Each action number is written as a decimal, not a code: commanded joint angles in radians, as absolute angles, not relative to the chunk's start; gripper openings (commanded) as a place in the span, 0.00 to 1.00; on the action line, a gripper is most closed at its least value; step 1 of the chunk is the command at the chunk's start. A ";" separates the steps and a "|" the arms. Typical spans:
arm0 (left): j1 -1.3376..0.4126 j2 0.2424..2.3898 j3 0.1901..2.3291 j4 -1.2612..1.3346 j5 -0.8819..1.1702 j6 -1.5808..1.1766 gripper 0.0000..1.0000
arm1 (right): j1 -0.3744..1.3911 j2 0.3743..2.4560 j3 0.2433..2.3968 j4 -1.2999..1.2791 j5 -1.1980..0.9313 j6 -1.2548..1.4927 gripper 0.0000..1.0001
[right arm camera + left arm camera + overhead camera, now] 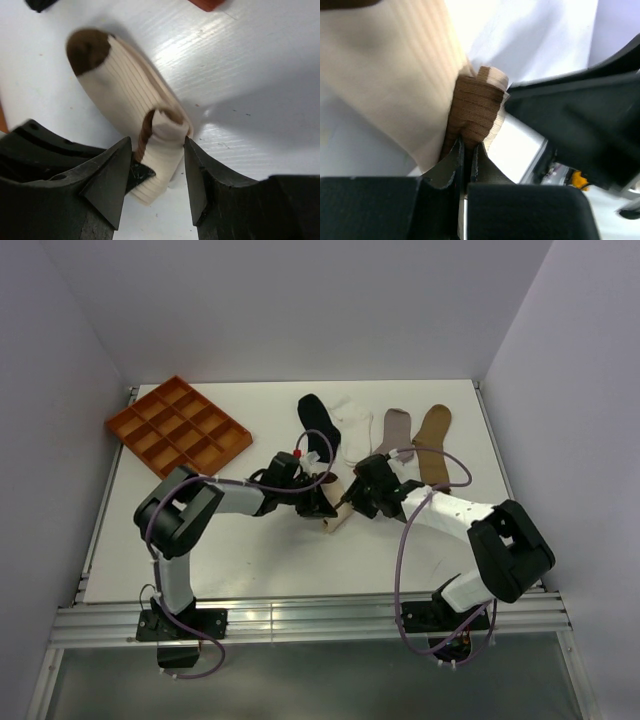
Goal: Roll the socks
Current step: Roll the sock at the center of the board.
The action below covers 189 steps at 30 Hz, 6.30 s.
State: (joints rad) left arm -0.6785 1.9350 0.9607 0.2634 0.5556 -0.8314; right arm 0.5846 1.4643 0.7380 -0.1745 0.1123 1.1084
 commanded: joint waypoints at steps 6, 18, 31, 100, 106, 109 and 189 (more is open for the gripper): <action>-0.581 1.789 0.583 0.345 0.430 -1.046 0.00 | 0.632 1.456 0.773 -0.095 0.098 1.011 0.53; -0.587 1.805 0.688 0.325 0.393 -1.016 0.00 | 0.681 1.473 0.765 -0.113 0.097 1.026 0.52; -0.623 1.813 0.772 0.187 0.339 -0.887 0.00 | 0.592 1.653 1.069 -0.241 -0.064 0.601 0.40; -0.670 1.959 0.831 0.213 0.489 -0.899 0.01 | 0.571 1.354 0.601 -0.020 0.052 1.212 0.59; -0.672 1.957 0.834 0.209 0.489 -0.896 0.01 | 0.609 1.362 0.565 0.061 0.086 1.267 0.59; -0.670 1.962 0.833 0.209 0.495 -0.896 0.00 | 0.607 1.381 0.571 0.074 0.086 1.262 0.59; -1.279 1.750 0.925 0.173 -0.787 -0.061 0.59 | 0.595 1.753 0.784 -0.132 -0.156 1.149 0.00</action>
State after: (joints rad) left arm -1.2461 1.7924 0.8768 0.1841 -0.7502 -0.0875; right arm 0.5846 1.6939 0.8028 -0.0097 -0.1593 1.1839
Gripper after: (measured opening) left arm 0.591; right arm 0.209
